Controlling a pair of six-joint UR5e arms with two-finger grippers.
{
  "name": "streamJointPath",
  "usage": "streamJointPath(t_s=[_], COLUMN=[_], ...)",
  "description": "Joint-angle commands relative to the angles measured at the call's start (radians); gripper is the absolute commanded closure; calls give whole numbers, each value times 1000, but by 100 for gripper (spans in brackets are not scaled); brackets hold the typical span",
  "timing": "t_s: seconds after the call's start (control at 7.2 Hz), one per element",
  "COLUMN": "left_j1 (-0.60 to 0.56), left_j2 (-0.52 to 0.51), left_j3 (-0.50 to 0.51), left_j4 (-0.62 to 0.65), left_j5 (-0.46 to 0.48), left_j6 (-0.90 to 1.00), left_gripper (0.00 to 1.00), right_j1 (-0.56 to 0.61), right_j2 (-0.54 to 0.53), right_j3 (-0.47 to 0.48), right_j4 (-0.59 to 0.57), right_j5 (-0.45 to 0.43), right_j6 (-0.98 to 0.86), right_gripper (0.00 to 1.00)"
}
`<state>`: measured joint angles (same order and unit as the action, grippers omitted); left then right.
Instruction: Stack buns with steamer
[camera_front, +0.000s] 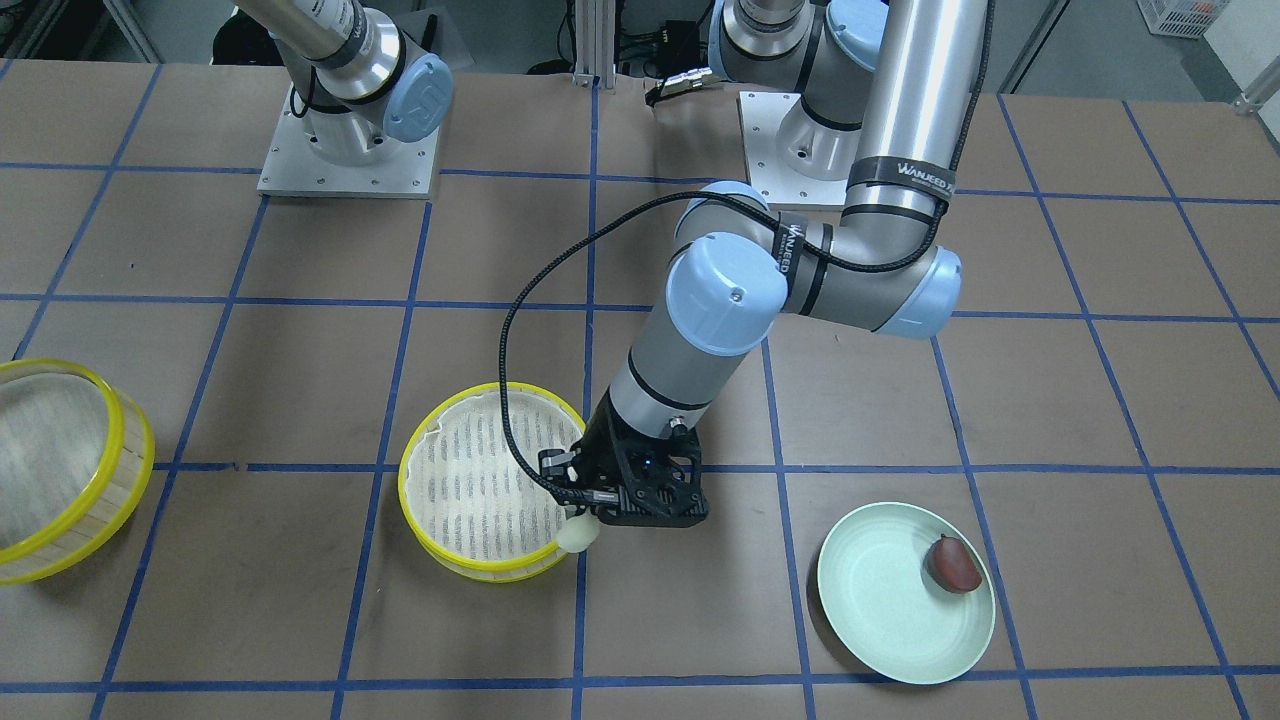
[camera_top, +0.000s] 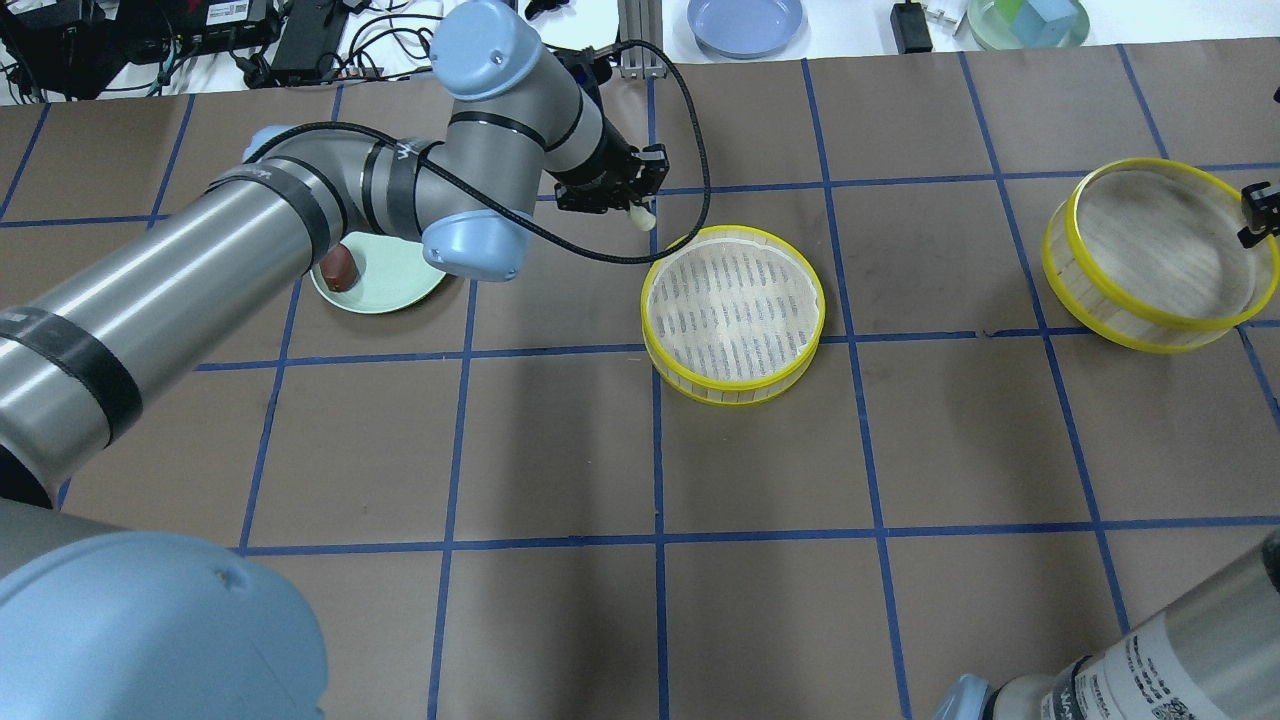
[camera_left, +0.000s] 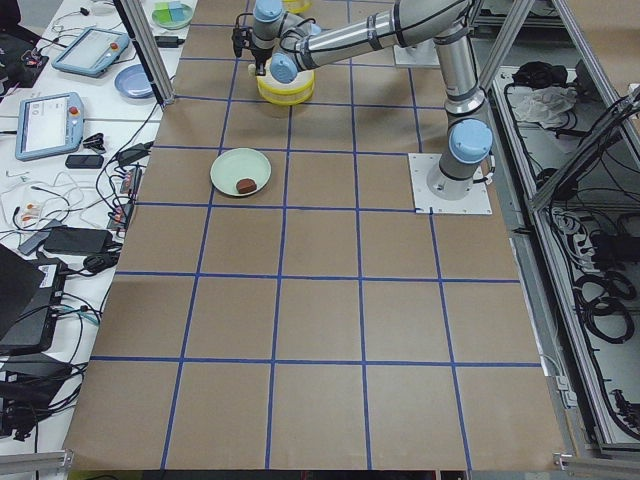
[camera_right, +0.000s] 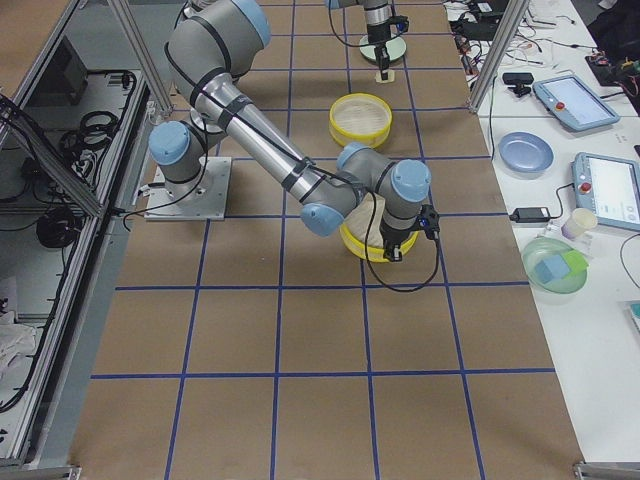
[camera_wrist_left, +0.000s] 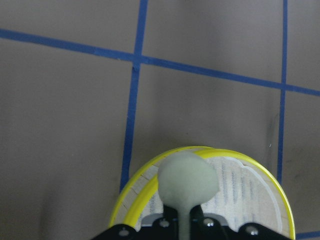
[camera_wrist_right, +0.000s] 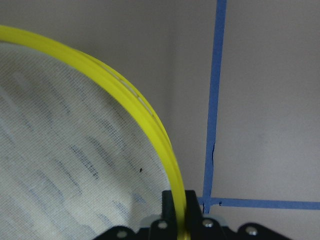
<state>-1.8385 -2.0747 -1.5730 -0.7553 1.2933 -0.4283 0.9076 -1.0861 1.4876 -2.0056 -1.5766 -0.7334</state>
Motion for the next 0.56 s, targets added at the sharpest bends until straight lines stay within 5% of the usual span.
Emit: streamJointPath(t_s=[0.0, 0.14, 0.42], left_j1=[-37, -50, -50], left_j2=[-12, -12, -10], left_j3=[-85, -104, -101], left_j4=[14, 14, 16], left_j5=[-8, -8, -6], left_j6=[-14, -17, -23], left_gripper=[85, 66, 0], right_j1=[1, 1, 1], right_j2=[0, 0, -8], right_j3=[3, 5, 3], right_j4=[2, 2, 5], right_j5=[0, 0, -3], right_j6=[0, 2, 3], right_gripper=[100, 100, 100])
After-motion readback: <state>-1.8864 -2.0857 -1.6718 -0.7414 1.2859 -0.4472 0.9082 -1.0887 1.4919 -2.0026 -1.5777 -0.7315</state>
